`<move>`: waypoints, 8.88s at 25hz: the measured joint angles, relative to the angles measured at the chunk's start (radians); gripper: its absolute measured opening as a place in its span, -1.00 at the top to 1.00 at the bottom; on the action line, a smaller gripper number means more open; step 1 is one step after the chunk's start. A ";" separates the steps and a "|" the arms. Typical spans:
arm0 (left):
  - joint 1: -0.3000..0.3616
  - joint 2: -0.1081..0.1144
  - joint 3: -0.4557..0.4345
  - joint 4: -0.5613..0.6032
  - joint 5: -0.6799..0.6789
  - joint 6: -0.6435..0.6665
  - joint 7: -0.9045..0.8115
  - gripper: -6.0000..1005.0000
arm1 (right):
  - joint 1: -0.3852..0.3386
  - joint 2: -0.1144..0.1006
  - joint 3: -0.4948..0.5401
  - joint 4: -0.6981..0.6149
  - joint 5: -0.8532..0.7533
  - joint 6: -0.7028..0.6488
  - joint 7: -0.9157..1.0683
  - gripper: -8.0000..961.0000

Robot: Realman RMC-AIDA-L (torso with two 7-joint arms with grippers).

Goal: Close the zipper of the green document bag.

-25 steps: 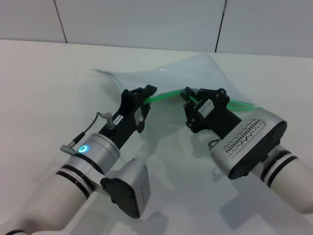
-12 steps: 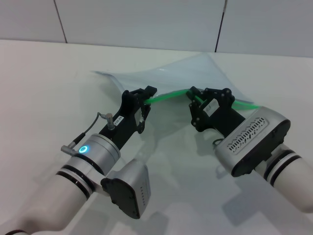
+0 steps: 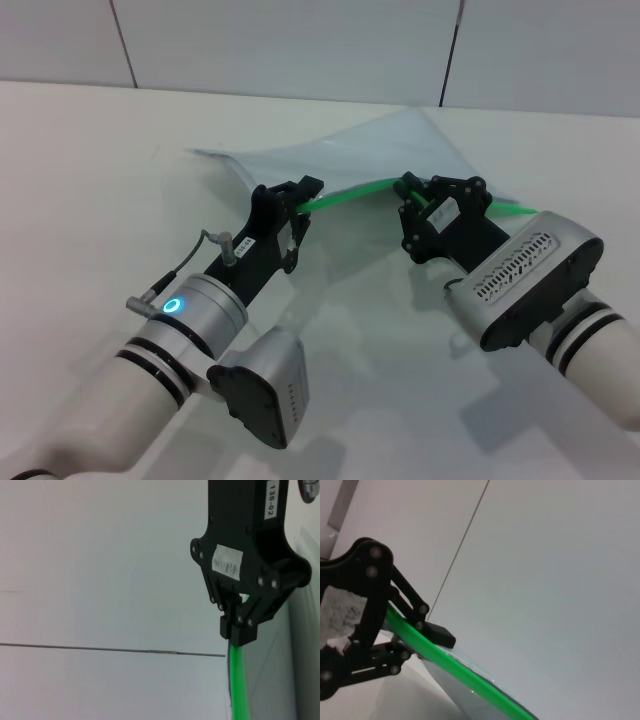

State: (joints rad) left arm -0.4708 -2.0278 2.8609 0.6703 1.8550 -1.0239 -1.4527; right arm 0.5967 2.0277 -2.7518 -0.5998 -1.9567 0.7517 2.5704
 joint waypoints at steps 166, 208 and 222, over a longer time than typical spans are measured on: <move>0.001 -0.001 0.000 -0.011 0.051 -0.063 -0.086 0.86 | -0.025 0.004 0.013 0.211 0.324 0.052 0.028 -0.17; -0.037 -0.009 -0.051 -0.126 -0.280 -0.377 -0.821 -0.48 | -0.042 0.003 0.012 0.013 0.542 0.252 0.095 -0.72; -0.036 -0.007 -0.093 -0.152 -0.319 -0.378 -1.073 -0.48 | -0.032 0.001 0.014 0.016 0.544 0.251 0.197 -0.72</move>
State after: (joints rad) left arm -0.5064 -2.0353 2.7684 0.5187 1.5358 -1.4021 -2.5260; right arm 0.5648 2.0292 -2.7379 -0.5841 -1.4128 1.0031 2.7674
